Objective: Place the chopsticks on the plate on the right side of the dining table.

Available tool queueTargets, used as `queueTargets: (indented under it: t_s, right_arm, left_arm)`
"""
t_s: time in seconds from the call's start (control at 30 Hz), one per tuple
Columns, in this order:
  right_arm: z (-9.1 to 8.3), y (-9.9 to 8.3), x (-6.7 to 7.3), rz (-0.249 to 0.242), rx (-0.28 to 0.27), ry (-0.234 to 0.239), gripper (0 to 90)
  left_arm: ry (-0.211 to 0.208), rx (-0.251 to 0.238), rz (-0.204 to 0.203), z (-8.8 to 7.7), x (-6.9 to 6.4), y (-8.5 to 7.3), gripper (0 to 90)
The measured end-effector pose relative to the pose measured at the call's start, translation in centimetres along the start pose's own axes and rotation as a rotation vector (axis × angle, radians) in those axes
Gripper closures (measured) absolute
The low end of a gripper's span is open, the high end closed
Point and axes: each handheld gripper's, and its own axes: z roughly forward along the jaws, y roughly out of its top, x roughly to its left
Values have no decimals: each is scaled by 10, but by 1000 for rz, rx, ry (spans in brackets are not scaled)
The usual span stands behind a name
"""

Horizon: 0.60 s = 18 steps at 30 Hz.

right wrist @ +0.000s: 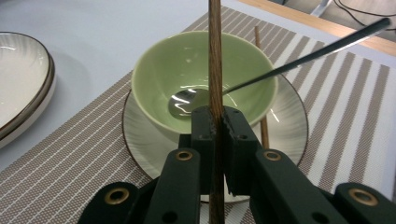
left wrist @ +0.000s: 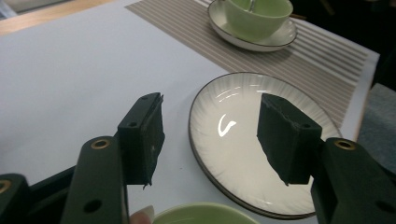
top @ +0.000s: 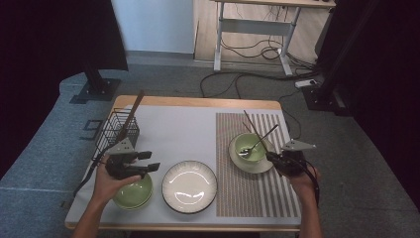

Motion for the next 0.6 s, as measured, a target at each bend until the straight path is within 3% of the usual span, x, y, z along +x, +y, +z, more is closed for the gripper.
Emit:
queueTargets:
  t_s: [0.07, 0.6]
  right_arm:
    - [-1, -1, -3, 7, -3, -11, 845]
    - [-5, -9, -16, 46, 4, -55, 845]
  left_arm:
    - [-23, -15, -7, -2, 0, 1, 411]
    - [-10, -17, -10, -2, 2, 0, 413]
